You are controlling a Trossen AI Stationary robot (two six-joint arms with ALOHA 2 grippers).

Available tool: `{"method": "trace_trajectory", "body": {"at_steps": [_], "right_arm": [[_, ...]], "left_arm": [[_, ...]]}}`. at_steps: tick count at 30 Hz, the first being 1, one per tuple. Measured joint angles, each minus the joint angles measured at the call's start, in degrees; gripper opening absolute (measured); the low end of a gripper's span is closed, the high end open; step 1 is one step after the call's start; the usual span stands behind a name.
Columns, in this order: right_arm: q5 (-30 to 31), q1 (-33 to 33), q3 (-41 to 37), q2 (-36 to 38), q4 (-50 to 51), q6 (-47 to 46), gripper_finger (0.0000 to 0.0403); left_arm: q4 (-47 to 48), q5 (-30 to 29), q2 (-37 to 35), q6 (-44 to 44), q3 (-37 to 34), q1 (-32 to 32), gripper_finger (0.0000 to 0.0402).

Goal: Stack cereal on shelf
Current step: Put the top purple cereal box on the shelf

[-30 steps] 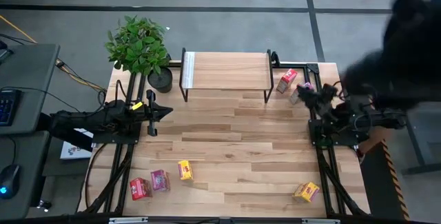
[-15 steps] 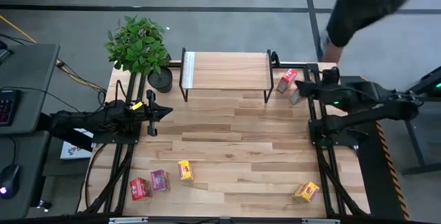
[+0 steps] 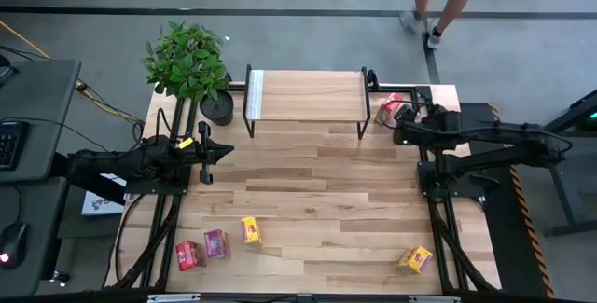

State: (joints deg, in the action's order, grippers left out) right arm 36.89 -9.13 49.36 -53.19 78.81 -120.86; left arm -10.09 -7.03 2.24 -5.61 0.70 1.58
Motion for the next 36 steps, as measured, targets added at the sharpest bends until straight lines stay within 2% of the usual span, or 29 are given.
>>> {"method": "trace_trajectory", "body": {"at_steps": [5, 10, 16, 22, 28, 36], "right_arm": [[0.17, -2.88, -4.11, -0.06, -0.09, -7.99, 0.033], [-0.01, -7.35, -7.28, -0.06, -5.08, -8.72, 0.033], [0.41, -13.3, -7.87, -0.09, -11.06, -3.71, 0.033], [-1.7, -20.75, -7.87, -0.47, -17.24, 4.92, 0.033], [-9.21, -28.4, -7.87, -2.78, -18.44, 14.37, 0.033], [-12.11, -31.94, -7.87, -7.42, -22.01, 19.32, 0.033]], "left_arm": [[0.05, 0.01, 0.0, 0.0, 0.01, 0.0, 0.0], [0.01, -0.02, 0.01, 0.02, 0.0, 0.01, 0.0], [0.02, -0.01, 0.02, 0.0, 0.0, 0.0, 0.0], [0.01, 0.01, 0.02, 0.01, 0.0, 0.0, 0.0], [0.0, -0.02, 0.0, 0.01, 0.0, 0.0, 0.0], [0.02, -0.02, 0.02, 0.01, 0.0, 0.0, 0.0]]}}
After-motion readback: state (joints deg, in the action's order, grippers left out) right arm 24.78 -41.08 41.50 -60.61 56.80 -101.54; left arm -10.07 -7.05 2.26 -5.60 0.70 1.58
